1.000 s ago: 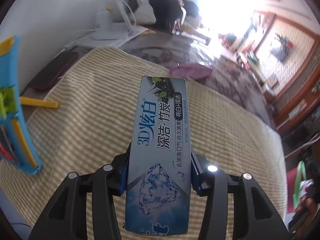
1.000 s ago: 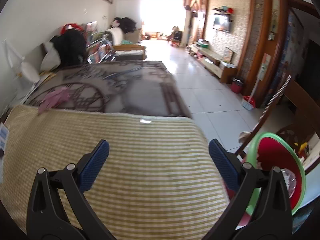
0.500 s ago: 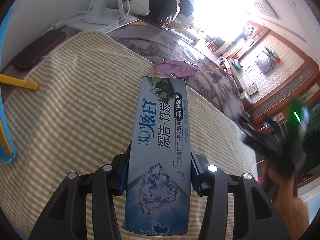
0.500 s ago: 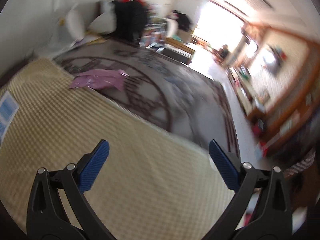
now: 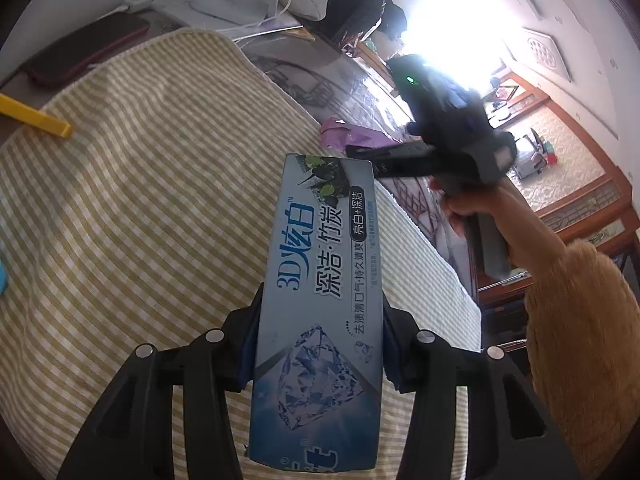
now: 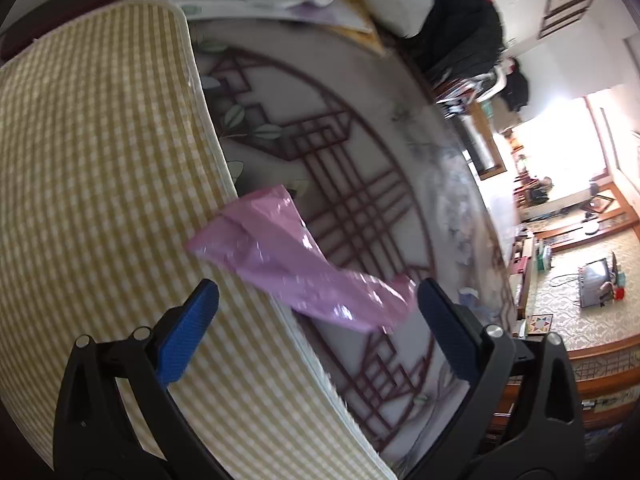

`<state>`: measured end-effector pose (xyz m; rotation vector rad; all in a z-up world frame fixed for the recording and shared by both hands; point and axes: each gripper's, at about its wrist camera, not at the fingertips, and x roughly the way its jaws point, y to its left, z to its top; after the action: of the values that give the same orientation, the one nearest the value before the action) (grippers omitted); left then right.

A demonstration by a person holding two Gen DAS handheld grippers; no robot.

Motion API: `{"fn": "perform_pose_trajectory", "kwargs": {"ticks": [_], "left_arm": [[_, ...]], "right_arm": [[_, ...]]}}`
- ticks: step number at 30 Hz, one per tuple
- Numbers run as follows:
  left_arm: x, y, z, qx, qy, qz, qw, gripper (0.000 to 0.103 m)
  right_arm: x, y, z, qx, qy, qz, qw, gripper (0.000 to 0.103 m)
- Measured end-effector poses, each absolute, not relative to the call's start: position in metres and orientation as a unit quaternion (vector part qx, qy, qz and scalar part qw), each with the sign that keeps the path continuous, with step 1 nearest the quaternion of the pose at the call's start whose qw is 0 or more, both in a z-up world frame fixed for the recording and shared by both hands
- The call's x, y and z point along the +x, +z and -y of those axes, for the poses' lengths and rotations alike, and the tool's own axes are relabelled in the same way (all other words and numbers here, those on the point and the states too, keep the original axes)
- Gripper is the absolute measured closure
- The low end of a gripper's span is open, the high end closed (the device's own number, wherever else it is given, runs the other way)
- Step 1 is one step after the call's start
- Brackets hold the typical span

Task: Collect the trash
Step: 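Grasp the pink plastic bag and pink wrapper with the right gripper while the left holds the box, then carry both items over the red bucket and open both grippers to drop them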

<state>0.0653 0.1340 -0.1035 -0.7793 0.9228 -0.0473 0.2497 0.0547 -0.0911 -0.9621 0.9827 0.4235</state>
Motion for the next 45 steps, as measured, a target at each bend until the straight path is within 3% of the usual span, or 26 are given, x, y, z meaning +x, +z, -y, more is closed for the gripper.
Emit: {"fn": "perform_pose_trajectory", "kwargs": {"ticks": [8,9,10,11,13,22,31,45], "left_arm": [[0.065,-0.108,-0.135,-0.383,-0.030,-0.435,0.814,0.056],[0.065,-0.108,-0.135,-0.384,-0.029,-0.435,0.814,0.056],[0.064,-0.108,-0.134,-0.385,-0.030,-0.435,0.813,0.056],[0.064,-0.109,-0.134,-0.386,-0.029,-0.435,0.813,0.056],[0.063,-0.110,-0.133,-0.386,-0.029,-0.436,0.812,0.056],[0.062,-0.111,-0.134,-0.384,-0.021,-0.438,0.812,0.056],[0.064,-0.101,-0.126,-0.341,0.000,-0.432,0.835,0.056],[0.060,-0.080,-0.089,-0.216,0.009,-0.409,0.886,0.056]], "right_arm": [[0.262,-0.106,-0.058,-0.425,0.200,-0.486,0.737,0.009],[0.263,-0.105,-0.057,-0.413,0.206,-0.491,0.739,0.018],[0.264,-0.104,-0.059,-0.407,0.208,-0.492,0.741,0.043],[0.264,-0.105,-0.059,-0.406,0.206,-0.493,0.742,0.056],[0.260,-0.107,-0.059,-0.404,0.199,-0.494,0.744,0.068],[0.204,-0.066,-0.036,-0.294,0.233,-0.472,0.798,0.071],[0.085,-0.005,0.050,-0.183,0.197,-0.405,0.874,0.071],[-0.011,-0.008,0.149,-0.029,0.146,-0.390,0.909,0.071]]}}
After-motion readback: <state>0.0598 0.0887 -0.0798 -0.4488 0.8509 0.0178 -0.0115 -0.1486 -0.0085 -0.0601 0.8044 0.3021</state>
